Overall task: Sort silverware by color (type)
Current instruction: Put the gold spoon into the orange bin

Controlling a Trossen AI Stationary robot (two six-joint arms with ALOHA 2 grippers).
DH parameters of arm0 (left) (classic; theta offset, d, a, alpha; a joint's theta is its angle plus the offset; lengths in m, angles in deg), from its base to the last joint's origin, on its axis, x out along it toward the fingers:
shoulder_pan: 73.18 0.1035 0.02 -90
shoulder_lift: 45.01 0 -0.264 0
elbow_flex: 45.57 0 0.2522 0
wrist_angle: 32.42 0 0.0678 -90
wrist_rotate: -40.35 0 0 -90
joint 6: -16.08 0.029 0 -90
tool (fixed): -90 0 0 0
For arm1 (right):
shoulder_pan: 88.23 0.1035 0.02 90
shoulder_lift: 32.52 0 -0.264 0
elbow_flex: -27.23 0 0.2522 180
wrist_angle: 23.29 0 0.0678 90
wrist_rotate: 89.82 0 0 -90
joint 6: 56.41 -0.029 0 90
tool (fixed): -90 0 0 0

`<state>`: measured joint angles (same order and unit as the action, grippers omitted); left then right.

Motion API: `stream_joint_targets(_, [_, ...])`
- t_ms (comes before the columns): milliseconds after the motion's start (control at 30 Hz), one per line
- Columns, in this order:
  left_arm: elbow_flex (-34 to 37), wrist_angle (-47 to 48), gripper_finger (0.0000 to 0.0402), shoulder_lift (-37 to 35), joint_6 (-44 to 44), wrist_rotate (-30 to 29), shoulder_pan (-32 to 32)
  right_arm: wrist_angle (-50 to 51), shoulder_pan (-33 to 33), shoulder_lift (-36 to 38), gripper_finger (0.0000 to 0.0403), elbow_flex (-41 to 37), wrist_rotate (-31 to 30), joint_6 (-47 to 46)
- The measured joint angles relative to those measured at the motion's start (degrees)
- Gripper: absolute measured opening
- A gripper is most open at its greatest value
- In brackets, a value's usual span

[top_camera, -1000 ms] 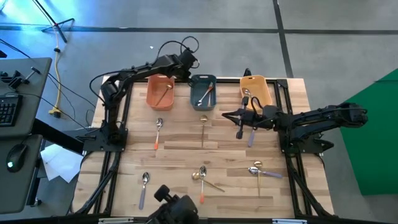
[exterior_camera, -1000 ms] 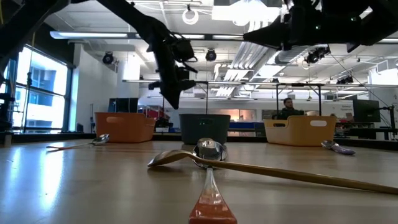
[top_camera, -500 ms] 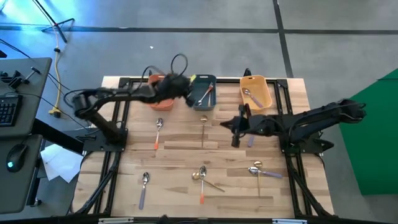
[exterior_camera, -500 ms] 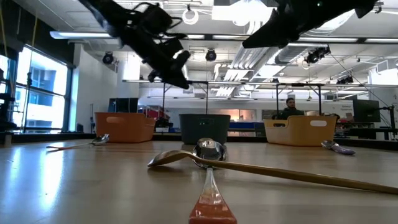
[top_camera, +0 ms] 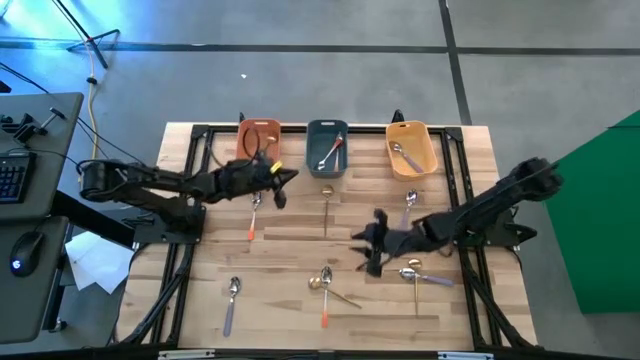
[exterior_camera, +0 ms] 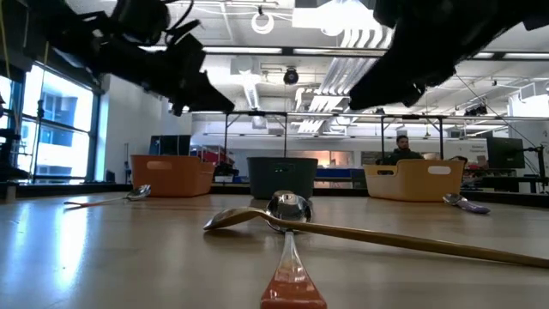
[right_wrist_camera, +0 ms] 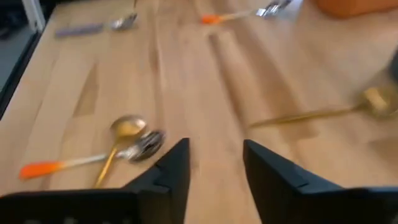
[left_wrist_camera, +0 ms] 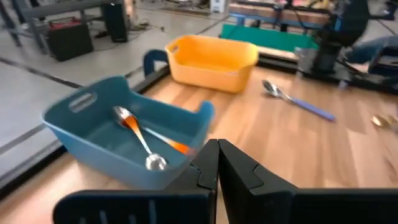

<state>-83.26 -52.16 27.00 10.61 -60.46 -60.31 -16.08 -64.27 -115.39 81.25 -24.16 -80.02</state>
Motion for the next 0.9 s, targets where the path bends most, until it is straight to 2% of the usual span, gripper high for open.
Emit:
stream_joint_targets(200, [3.90,-2.08,0.0000,-1.67,0.23,-0.62,-4.11,7.70,5.06,-11.66,0.0177,11.05,-0.94,-5.17])
stream_joint_targets(367, [5.66,-6.82,0.0000,-1.66,-3.04,-2.86,-8.02,19.26,7.72,-20.02,0.0184,21.61,2.38,-8.48])
stream_joint_targets(500, [5.71,-7.81,0.0000,-1.66,-3.26,-5.42,-12.04,24.15,9.67,-23.71,0.0184,27.90,3.81,-11.64])
stream_joint_targets(900, [5.73,-8.46,0.0000,-1.64,-3.28,-12.78,-22.80,26.32,10.25,-32.21,0.0146,33.69,3.43,-18.00])
